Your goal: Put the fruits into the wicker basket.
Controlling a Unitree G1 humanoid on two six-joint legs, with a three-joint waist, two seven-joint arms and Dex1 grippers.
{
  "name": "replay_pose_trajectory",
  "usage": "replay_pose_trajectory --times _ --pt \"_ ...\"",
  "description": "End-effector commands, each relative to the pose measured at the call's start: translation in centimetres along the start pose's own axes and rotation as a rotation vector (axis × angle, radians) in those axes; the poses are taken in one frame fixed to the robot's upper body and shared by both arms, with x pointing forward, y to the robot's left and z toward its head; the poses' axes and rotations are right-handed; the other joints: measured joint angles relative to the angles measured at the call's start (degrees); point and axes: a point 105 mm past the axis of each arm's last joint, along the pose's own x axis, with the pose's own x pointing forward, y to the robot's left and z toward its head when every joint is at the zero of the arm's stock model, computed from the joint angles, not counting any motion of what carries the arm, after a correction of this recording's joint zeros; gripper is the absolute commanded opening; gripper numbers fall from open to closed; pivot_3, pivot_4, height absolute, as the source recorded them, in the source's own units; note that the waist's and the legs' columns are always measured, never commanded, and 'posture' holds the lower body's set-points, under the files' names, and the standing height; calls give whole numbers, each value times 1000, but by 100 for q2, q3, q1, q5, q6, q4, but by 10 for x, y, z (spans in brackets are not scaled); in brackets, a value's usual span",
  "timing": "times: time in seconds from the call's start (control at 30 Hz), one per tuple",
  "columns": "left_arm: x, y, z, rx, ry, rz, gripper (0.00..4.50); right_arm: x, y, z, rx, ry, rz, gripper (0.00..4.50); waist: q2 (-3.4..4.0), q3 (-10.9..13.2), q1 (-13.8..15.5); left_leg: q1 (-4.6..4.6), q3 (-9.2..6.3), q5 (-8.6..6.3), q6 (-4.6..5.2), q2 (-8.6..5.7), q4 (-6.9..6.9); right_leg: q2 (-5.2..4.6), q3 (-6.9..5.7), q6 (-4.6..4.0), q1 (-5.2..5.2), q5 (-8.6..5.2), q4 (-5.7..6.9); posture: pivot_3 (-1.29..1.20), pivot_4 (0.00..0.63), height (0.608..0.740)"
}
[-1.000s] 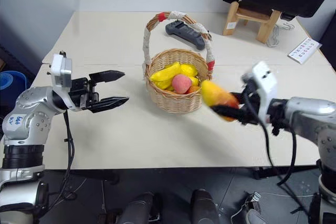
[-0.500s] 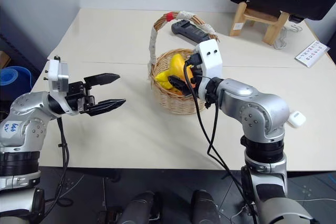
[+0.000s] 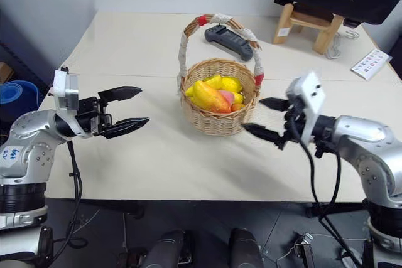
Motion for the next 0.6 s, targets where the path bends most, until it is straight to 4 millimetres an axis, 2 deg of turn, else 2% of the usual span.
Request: replay_pose_trajectory --times 0.03,0.1,0.2,0.33,0.43,0.6 --pt "2 -2 12 40 -32 -21 4500 -3 -22 13 -104 -86 -82 4471 0 0 -1 0 1 0 0 1 0 0 0 0 -2 0 2 0 150 740" --pt "3 -2 14 34 -40 -23 4500 5 -33 13 -116 -110 -113 4471 0 0 -7 -1 2 0 -1 1 -1 0 1 0 -5 0 4 0 150 740" --pt "6 -4 14 26 -39 -47 4500 29 -45 17 -106 -162 -110 4471 0 0 -28 0 6 1 -1 2 -1 0 -1 -1 -6 0 5 0 150 740" --pt "11 -5 16 23 -40 -74 4500 57 -35 24 -124 -201 21 4471 0 0 -25 0 2 2 -3 3 -1 1 -4 -1 -7 0 7 0 150 740" --pt "13 -5 17 25 -44 -77 4500 68 -21 31 -122 -224 148 3838 1 1 9 -4 -10 1 -3 1 -1 -1 -12 0 -7 1 11 0 150 740" --pt "15 -8 17 19 -48 -86 4500 63 -19 31 -118 -217 178 2170 1 0 6 -7 -28 1 -3 0 0 -2 -26 1 -3 2 16 0 150 740"
